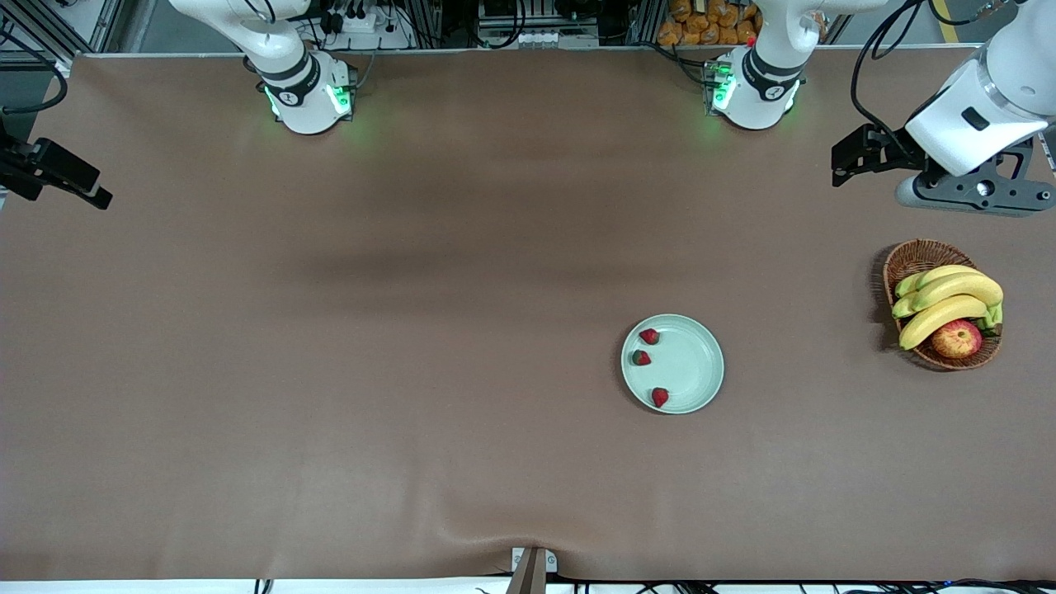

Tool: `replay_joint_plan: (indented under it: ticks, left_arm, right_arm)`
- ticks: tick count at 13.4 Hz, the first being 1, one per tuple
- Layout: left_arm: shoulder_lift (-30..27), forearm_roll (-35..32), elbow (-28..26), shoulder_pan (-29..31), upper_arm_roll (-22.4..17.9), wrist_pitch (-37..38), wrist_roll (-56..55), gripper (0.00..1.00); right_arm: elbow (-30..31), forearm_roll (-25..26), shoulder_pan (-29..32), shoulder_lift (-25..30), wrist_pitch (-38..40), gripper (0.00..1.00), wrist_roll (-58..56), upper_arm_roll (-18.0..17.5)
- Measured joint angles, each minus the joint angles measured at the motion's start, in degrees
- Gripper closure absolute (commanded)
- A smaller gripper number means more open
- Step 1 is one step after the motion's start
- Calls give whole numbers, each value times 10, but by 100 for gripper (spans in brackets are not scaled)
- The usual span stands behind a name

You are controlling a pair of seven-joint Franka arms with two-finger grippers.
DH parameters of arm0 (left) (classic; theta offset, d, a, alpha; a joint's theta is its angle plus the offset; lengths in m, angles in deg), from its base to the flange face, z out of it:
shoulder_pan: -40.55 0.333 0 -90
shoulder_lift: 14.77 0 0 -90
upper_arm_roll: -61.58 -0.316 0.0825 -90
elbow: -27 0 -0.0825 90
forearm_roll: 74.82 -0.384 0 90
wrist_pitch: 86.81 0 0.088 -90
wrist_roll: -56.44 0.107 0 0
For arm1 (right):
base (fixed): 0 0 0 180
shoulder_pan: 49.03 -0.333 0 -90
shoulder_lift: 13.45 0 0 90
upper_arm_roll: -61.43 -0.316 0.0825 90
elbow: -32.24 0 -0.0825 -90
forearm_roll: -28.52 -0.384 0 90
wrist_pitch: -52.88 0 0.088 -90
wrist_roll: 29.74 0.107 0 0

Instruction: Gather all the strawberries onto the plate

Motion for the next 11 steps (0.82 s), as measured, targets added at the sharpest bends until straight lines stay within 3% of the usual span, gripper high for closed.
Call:
replay_joint_plan:
  ticks: [11]
  left_arm:
    - [0,0,0,24,20,0,-1,0]
  right_arm:
    - [0,0,0,0,2,0,0,0]
